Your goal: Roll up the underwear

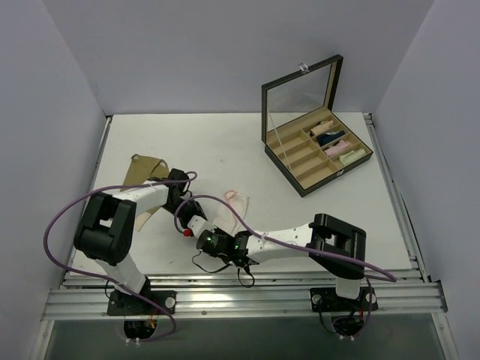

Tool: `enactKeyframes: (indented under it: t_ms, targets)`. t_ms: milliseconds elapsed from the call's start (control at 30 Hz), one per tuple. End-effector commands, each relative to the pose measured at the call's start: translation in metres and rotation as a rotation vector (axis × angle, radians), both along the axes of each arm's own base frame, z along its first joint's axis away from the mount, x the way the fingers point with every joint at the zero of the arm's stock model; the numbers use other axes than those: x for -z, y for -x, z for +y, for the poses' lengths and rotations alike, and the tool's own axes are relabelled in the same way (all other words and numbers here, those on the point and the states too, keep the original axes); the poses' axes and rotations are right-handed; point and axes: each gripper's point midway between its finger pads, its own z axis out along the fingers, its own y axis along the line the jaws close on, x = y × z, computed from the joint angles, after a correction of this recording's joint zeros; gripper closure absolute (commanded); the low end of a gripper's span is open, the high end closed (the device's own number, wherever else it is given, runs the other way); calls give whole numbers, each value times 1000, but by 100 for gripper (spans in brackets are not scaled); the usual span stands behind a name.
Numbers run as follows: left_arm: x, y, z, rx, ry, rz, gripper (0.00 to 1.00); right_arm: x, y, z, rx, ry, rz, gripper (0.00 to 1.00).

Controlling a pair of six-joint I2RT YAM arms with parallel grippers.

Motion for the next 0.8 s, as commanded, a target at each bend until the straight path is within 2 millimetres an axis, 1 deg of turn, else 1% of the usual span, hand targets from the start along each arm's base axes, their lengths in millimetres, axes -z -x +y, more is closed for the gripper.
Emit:
enactKeyframes:
  t_ms: [0, 33, 67, 100, 133, 167, 200, 233, 267, 300, 333, 367, 400, 433, 467, 500, 533, 567, 633, 667, 733, 767]
  targets:
    - [-10, -11, 9, 10, -18, -40, 54, -12, 2, 13, -6, -104, 95, 100]
    - [-13, -19, 15, 1, -39, -67, 51, -14, 4, 16, 0, -129, 125, 100]
    - [-13, -20, 23, -1, -76, -82, 47, -15, 8, 21, -13, -156, 175, 100]
    - [-13, -22, 28, 4, -88, -97, 47, -20, 5, 20, 1, -189, 202, 100]
    - [-14, -23, 32, 2, -101, -103, 46, -23, 6, 22, 19, -228, 240, 100]
    - [-14, -26, 36, -5, -112, -115, 45, -26, 11, 27, 1, -271, 295, 100]
    - [-13, -27, 39, 3, -132, -127, 43, -26, 11, 25, 9, -296, 329, 100]
    - [-12, -29, 41, 3, -140, -134, 43, -27, 5, 22, 30, -322, 366, 100]
    - [-12, -29, 42, 3, -143, -139, 43, -29, 5, 23, 39, -351, 397, 100]
    - [-11, -30, 42, 4, -142, -149, 42, -29, 9, 24, 26, -368, 442, 100]
    - [-12, -35, 40, 3, -131, -177, 42, -27, 4, 19, 42, -380, 463, 100]
    - [-12, -35, 40, 1, -130, -186, 42, -28, 2, 20, 49, -398, 488, 100]
    - [-12, -33, 41, 2, -132, -196, 42, -27, 5, 20, 38, -409, 532, 100]
    - [-13, -36, 41, 3, -128, -220, 41, -27, -1, 18, 49, -421, 544, 100]
    - [-13, -36, 42, 1, -130, -230, 41, -28, -2, 18, 51, -432, 559, 100]
    - [-13, -36, 42, 2, -124, -247, 41, -26, -3, 18, 56, -441, 581, 100]
    - [-14, -39, 40, 0, -118, -270, 40, -27, 0, 19, 41, -455, 625, 100]
    - [-16, -41, 40, -7, -114, -284, 39, -22, -6, 16, 61, -464, 646, 100]
    - [-16, -44, 39, -9, -104, -310, 39, -18, -5, 16, 56, -479, 704, 100]
    - [-16, -44, 39, -10, -102, -314, 39, -14, -8, 15, 68, -480, 718, 100]
    - [-13, -42, 42, -10, -117, -317, 39, -11, -11, 16, 76, -486, 735, 100]
    - [-15, -42, 42, -12, -117, -331, 38, -13, -12, 19, 69, -504, 745, 100]
